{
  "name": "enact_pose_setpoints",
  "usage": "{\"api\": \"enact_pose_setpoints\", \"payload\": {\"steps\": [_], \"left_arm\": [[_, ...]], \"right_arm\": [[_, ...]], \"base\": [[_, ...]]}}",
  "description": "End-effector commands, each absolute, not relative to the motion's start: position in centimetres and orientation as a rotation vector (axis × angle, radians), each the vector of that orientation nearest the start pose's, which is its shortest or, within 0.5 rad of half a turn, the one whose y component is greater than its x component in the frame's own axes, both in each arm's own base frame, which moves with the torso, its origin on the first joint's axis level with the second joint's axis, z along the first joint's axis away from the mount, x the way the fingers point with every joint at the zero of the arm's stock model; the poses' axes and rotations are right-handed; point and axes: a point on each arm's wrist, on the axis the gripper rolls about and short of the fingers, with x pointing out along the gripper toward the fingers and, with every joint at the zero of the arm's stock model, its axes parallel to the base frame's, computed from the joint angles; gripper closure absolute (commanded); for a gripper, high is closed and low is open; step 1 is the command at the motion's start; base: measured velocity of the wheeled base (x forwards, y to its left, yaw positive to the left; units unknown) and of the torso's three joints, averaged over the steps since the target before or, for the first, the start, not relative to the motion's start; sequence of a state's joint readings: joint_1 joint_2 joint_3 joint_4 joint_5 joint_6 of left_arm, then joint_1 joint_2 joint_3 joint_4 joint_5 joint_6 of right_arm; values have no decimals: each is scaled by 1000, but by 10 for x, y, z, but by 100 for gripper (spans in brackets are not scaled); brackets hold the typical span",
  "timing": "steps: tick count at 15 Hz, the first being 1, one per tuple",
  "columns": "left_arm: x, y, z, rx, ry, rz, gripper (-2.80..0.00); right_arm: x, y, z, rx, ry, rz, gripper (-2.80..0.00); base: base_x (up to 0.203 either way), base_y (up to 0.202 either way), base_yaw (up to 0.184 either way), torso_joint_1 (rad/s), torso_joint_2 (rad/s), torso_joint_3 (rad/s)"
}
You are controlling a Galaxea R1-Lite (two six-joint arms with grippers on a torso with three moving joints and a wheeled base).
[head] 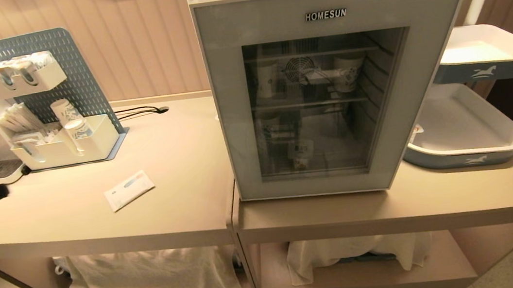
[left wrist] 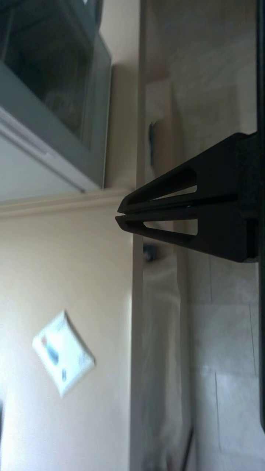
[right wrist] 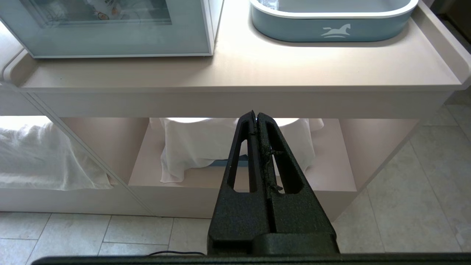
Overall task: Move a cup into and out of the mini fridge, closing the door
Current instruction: Open the freezer door
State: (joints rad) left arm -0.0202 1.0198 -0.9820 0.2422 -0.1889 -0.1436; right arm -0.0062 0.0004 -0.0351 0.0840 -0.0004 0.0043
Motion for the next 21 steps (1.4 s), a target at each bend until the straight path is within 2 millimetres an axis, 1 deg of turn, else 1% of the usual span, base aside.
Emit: {"api": "enact_pose_setpoints", "payload": {"steps": [1,3,4,6,7,8,9,11,13,15,17,19,21], "left_arm": [[207,-12,261,-217,480,-324,0],[260,-17,238,-252,483,-482,0],[280,-18,227,-259,478,-529,-280],[317,-23,203,-244,464,-602,-280],[330,-28,195,-224,437,-634,-280],[341,-33,190,-201,385,-674,-280],[347,-38,189,-182,326,-727,-280],[354,-48,187,-146,209,-868,-280],[359,-68,185,-109,106,-1003,-280],[360,-88,186,-87,59,-1077,-280],[363,-105,184,-71,27,-1116,-280],[370,-110,184,-55,-17,-1124,-280],[377,-112,180,-56,-16,-1123,-280]], "right_arm": [[-26,0,77,5,51,-6,0],[-25,0,76,5,52,-6,0],[-25,0,76,5,52,-6,0],[-25,0,76,5,52,-8,0],[-25,0,76,5,52,-8,0],[-25,0,76,5,52,-8,0],[-25,0,76,5,54,-7,0],[-25,0,76,5,54,-8,0],[-25,0,76,5,54,-6,0],[-25,0,76,8,52,-8,0],[-25,0,76,9,49,-8,0],[-25,0,77,11,41,-9,0],[-25,0,77,10,41,-9,0]], "base": [[0,0,0,0,0,0],[0,0,0,0,0,0],[0,0,0,0,0,0],[0,0,0,0,0,0],[0,0,0,0,0,0],[0,0,0,0,0,0],[0,0,0,0,0,0],[0,0,0,0,0,0],[0,0,0,0,0,0],[0,0,0,0,0,0],[0,0,0,0,0,0],[0,0,0,0,0,0],[0,0,0,0,0,0]]}}
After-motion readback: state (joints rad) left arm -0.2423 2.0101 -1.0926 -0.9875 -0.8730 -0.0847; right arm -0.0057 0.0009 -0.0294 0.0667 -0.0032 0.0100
